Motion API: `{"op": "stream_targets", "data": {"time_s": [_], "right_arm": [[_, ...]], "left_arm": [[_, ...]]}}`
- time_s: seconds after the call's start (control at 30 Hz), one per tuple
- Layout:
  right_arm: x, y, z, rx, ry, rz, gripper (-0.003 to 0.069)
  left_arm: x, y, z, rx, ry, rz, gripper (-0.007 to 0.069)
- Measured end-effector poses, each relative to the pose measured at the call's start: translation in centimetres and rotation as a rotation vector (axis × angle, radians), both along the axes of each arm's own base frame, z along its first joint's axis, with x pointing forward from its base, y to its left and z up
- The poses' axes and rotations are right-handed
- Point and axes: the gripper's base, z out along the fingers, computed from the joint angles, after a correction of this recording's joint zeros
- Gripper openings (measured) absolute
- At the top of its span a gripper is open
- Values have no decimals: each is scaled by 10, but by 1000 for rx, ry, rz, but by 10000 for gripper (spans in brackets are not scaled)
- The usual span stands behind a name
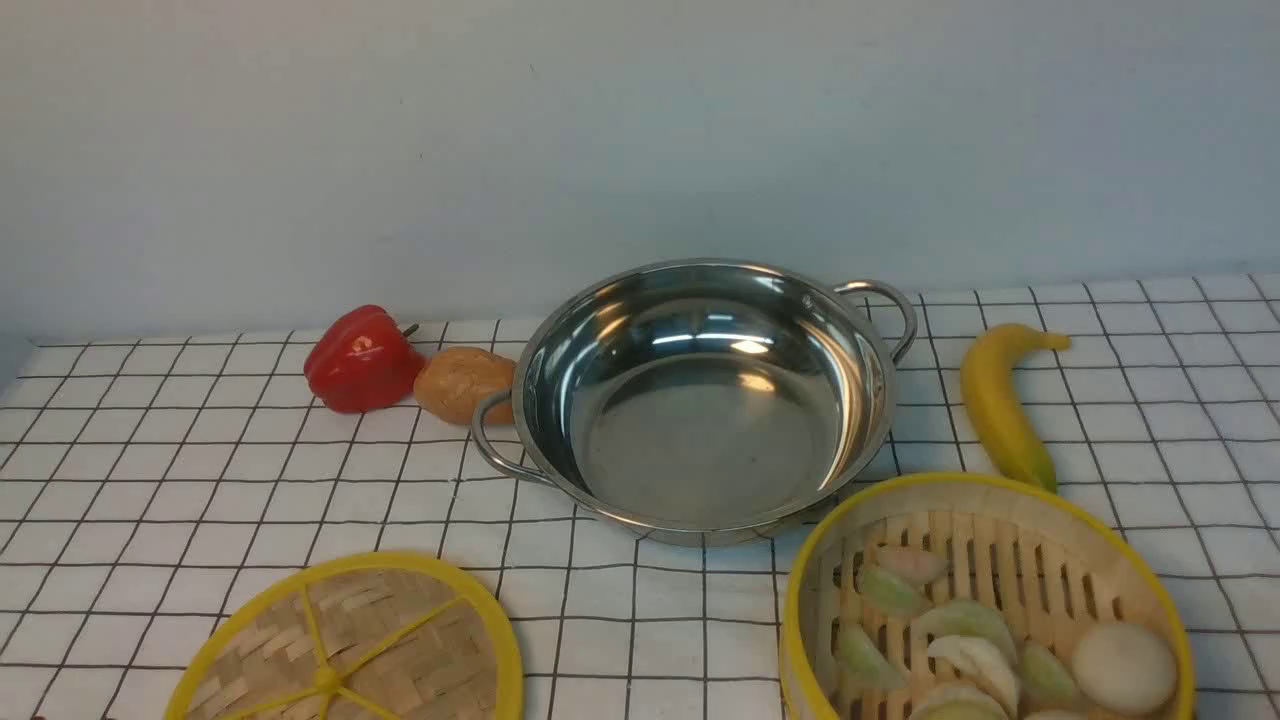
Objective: Place the steamer in the pot on the white tablecloth, and put the lid on the steamer.
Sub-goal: 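Reach for and grasp the rim of the bamboo steamer holding the buns with the right gripper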
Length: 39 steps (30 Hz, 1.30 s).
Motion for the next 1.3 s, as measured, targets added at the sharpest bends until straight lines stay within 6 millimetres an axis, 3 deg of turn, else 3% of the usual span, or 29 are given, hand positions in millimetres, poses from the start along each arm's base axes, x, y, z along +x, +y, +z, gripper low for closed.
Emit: {"op": "stream_targets", "data": {"time_s": [1.3], "right_arm": [[0, 0, 0, -13, -1, -1, 243]], "left_arm": [[0, 0, 0, -25, -1, 1, 243]]}}
